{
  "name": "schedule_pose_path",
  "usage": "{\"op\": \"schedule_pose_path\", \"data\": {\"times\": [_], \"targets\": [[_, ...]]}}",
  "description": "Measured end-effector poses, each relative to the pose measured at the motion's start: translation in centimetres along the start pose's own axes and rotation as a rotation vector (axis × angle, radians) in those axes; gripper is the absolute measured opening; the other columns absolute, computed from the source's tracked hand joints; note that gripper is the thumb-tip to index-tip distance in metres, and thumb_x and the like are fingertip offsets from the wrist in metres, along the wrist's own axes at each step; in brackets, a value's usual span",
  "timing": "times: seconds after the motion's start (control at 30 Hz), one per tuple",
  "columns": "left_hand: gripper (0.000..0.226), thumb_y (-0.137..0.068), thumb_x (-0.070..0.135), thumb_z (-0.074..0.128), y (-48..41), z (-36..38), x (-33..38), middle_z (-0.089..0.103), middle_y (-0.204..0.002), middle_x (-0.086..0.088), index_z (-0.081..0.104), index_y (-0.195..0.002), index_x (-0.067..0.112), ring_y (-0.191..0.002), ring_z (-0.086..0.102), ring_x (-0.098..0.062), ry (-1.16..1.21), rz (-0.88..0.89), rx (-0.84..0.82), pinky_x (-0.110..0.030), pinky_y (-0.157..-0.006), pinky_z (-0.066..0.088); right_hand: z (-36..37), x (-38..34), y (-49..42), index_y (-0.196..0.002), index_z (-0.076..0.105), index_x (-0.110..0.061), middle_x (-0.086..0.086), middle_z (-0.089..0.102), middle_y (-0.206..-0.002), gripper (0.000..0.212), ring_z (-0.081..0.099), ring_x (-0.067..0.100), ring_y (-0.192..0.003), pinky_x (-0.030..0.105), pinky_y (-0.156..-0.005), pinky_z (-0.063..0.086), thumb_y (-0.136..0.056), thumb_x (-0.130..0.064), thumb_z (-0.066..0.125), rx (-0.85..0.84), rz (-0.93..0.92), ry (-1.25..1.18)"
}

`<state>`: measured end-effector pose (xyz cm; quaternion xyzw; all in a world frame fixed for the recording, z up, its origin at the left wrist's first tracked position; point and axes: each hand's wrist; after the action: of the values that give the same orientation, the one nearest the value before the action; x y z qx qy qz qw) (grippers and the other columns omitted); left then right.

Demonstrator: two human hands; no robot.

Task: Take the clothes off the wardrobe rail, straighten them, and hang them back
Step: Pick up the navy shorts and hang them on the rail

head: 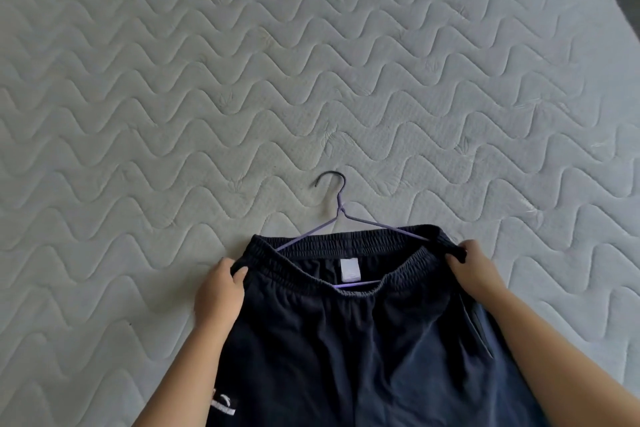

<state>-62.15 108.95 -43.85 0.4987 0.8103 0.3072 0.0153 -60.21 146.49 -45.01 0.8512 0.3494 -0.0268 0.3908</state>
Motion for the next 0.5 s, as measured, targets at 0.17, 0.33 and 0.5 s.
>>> {"op": "schedule_pose_path", "data": {"times": [0.17, 0.33, 0.5], "targets": [[0.028, -0.093, 0.026, 0.045, 5.6, -2.7, -0.9, 0.063, -0.095, -0.013, 0.056, -0.106, 0.003, -0.088, 0.058, -0.031, 0.075, 0.007, -0.037, -0.033, -0.071, 0.042, -1.3, 1.6, 4.5, -0.118, 0.045, 0.002, 0.028, 0.057, -0.116, 0.035, 0.055, 0.038, -0.108, 0.036, -0.081, 0.038, -0.089, -0.016, 0.053, -0.04, 0.063, -0.012], [0.033, -0.093, 0.023, 0.046, 11.8, -5.1, -1.4, 0.061, -0.114, -0.015, 0.052, -0.118, 0.002, -0.105, 0.055, -0.031, 0.156, -0.059, -0.045, -0.029, -0.078, 0.039, -3.0, 3.2, 10.0, -0.116, 0.045, 0.002, 0.028, 0.059, -0.114, 0.033, 0.056, 0.039, -0.104, 0.036, -0.079, 0.039, -0.088, -0.014, 0.054, -0.05, 0.066, -0.033], [0.035, -0.093, 0.026, 0.046, 17.9, -7.0, -2.2, 0.059, -0.117, -0.014, 0.05, -0.121, 0.005, -0.104, 0.056, -0.029, 0.167, -0.106, -0.083, -0.035, -0.085, 0.045, -5.4, 5.3, 15.2, -0.1, 0.045, -0.007, 0.025, 0.062, -0.107, 0.015, 0.057, 0.033, -0.092, 0.034, -0.076, 0.038, -0.089, -0.015, 0.052, -0.092, 0.02, -0.004]]}}
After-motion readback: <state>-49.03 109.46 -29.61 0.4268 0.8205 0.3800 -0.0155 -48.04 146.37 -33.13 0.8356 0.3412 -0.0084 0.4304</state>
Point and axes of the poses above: each hand's wrist, its own y-axis away from the middle knuckle, its own z-axis out of the palm, x = y × z
